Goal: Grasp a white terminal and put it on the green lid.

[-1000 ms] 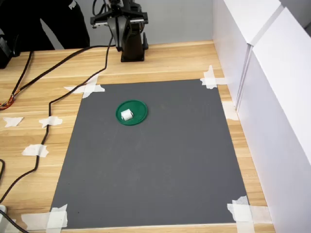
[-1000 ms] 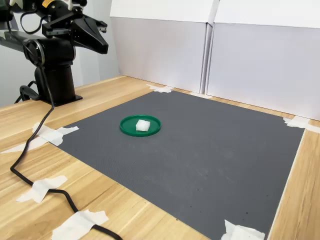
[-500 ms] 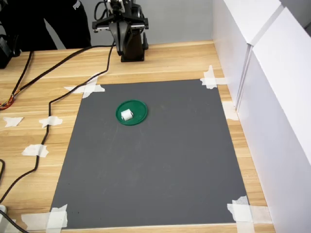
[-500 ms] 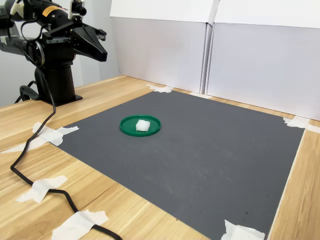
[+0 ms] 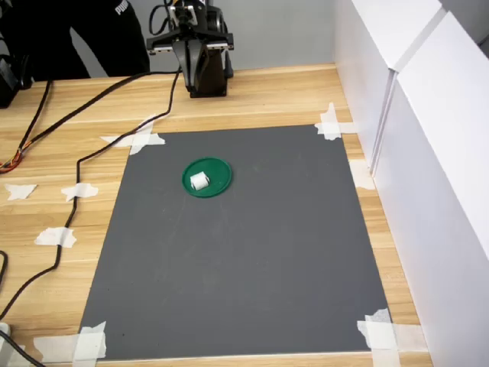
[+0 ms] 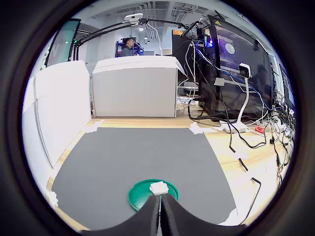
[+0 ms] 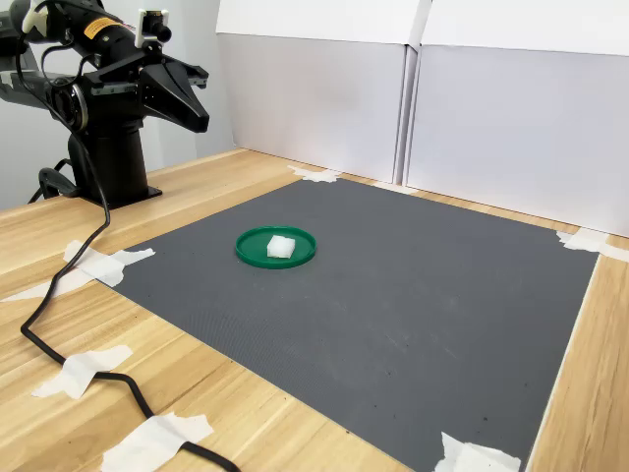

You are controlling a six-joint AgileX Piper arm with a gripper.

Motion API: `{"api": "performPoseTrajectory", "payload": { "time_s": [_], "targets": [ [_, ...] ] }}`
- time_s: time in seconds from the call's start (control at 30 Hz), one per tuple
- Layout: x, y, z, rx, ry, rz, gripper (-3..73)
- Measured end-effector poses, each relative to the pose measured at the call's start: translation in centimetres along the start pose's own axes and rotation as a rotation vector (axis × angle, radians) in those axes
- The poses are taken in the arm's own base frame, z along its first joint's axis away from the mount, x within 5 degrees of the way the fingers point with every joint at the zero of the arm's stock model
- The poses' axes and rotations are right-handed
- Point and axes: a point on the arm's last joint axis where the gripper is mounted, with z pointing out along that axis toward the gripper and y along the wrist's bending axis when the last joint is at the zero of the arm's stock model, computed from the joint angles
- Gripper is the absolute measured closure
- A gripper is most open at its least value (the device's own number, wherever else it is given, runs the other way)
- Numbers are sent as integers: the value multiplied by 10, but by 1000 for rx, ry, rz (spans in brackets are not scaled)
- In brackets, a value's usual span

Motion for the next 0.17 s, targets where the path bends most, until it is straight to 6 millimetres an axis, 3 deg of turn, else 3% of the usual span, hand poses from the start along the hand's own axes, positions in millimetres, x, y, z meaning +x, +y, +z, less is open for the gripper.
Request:
{"api": "performPoseTrajectory", "payload": {
  "time_s": [0.17],
  "targets": [
    [0,0,0,1,0,-2,711]
  ]
}}
